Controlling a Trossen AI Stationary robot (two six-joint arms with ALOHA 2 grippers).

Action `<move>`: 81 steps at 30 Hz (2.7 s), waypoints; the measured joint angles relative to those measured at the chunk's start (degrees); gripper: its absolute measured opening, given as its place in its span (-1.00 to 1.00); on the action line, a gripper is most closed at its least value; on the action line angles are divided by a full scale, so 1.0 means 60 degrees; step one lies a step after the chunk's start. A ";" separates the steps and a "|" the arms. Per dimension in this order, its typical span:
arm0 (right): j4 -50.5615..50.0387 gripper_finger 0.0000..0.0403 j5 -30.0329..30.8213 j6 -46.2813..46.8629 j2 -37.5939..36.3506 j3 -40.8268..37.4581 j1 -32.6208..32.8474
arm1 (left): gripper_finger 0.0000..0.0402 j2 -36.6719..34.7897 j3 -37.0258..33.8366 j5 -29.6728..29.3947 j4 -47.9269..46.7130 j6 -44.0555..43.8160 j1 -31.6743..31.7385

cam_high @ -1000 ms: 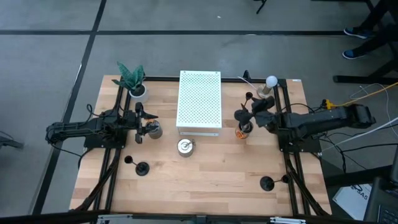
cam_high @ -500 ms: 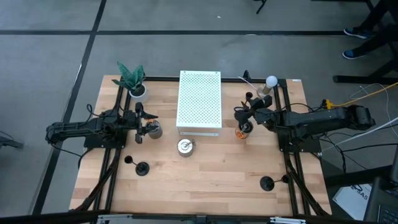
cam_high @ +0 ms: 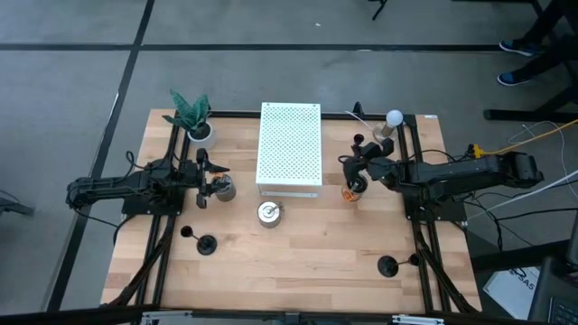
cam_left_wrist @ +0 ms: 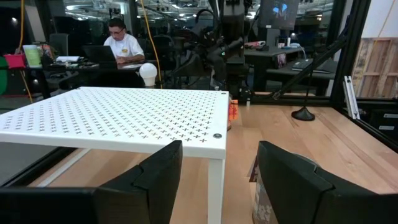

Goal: Pick & Place candle stick holders
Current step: Put the top black candle holder on the shelf

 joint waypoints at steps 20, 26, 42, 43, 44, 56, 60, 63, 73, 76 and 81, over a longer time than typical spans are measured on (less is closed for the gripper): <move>0.1882 -0.92 -0.0559 -0.2536 0.0000 0.0946 -0.0223 | 0.03 0.0000 -0.0003 0.0000 -0.0001 0.0000 0.0000; 0.0963 -0.92 -0.1880 -0.2787 0.0000 0.1989 -0.0972 | 0.03 -0.0003 -0.0003 0.0000 0.0000 0.0000 0.0004; -0.0978 -0.92 -0.4997 -0.3564 0.1135 0.5719 -0.2932 | 0.03 -0.0001 -0.0002 0.0002 -0.0001 0.0000 0.0000; -0.1226 -0.92 -0.5232 -0.3508 0.1354 0.6046 -0.3045 | 0.03 0.0000 -0.0001 0.0006 -0.0001 0.0000 0.0000; -0.1465 -0.92 -0.5458 -0.3493 0.1577 0.6401 -0.3141 | 0.03 0.0000 -0.0002 0.0004 0.0002 0.0000 0.0001; -0.1719 -0.92 -0.7473 -0.3457 0.3996 0.8823 -0.4100 | 0.03 0.0000 -0.0002 0.0007 -0.0001 0.0000 0.0000; -0.1186 -0.92 -0.7477 -0.3026 0.4582 0.9190 -0.4338 | 0.03 0.0000 -0.0002 0.0004 0.0002 0.0000 0.0004; -0.0887 -0.92 -0.7497 -0.2475 0.4934 0.9350 -0.4542 | 0.03 0.0000 -0.0003 0.0004 -0.0001 0.0000 0.0004; -0.0417 -0.92 -0.7495 -0.2315 0.5623 0.9377 -0.4758 | 0.03 0.0000 -0.0003 0.0004 -0.0001 0.0000 0.0002; -0.0765 -0.92 -0.7495 -0.2364 0.5635 0.9377 -0.4758 | 0.03 0.0000 -0.0003 0.0004 -0.0001 0.0000 0.0001; -0.1148 -0.92 -0.7483 -0.2471 0.5635 0.9377 -0.4758 | 0.03 0.0000 -0.0003 0.0004 0.0000 0.0000 0.0000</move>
